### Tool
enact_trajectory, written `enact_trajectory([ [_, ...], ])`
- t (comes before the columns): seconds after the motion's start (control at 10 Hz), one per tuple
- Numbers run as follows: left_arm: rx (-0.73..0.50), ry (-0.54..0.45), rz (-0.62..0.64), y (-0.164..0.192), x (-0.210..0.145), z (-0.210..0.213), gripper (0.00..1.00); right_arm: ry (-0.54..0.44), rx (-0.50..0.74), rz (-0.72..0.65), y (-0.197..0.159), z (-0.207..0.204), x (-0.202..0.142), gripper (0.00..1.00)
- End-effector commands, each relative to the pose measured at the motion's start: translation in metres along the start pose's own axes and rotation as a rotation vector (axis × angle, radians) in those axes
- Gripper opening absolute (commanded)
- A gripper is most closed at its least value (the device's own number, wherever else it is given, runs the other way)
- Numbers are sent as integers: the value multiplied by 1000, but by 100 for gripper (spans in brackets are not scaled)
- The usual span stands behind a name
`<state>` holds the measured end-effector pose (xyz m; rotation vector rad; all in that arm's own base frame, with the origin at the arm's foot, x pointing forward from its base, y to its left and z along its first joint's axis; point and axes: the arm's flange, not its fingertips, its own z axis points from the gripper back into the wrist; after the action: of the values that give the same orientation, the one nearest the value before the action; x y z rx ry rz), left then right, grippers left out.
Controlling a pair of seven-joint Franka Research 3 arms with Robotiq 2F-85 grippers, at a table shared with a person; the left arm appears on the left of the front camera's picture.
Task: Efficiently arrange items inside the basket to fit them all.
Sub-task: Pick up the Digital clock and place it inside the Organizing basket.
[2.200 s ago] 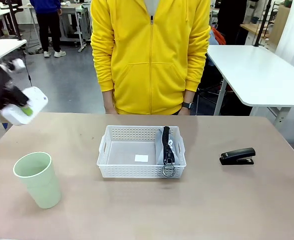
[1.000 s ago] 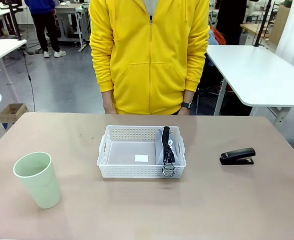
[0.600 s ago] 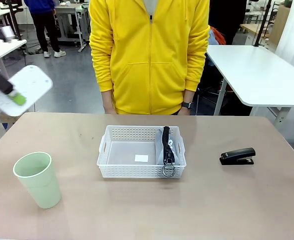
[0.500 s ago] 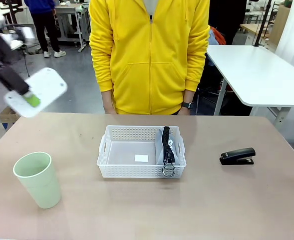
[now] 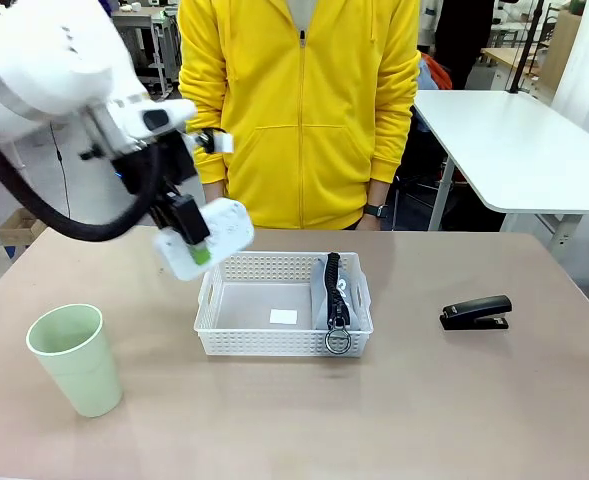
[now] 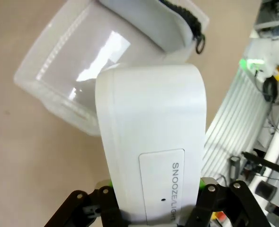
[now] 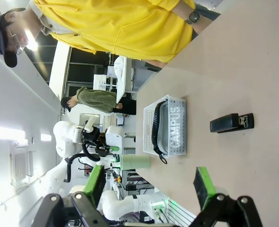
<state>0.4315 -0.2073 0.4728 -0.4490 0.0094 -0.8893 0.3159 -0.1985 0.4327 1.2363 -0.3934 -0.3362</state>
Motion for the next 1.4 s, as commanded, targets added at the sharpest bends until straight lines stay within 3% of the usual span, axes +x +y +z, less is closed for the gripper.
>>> enact_trajectory([
  [0.0,21,46,-8,3,27,-29,55,-5,14,17,0,0,-1,100],
  [0.4,135,63,-21,13,74,-107,55,-5,14,17,0,0,-1,100],
  [1.0,226,122,-26,26,89,-162,55,-5,14,17,0,0,-1,100],
  [1.3,233,152,-31,28,92,-170,55,-5,14,17,0,0,-1,100],
])
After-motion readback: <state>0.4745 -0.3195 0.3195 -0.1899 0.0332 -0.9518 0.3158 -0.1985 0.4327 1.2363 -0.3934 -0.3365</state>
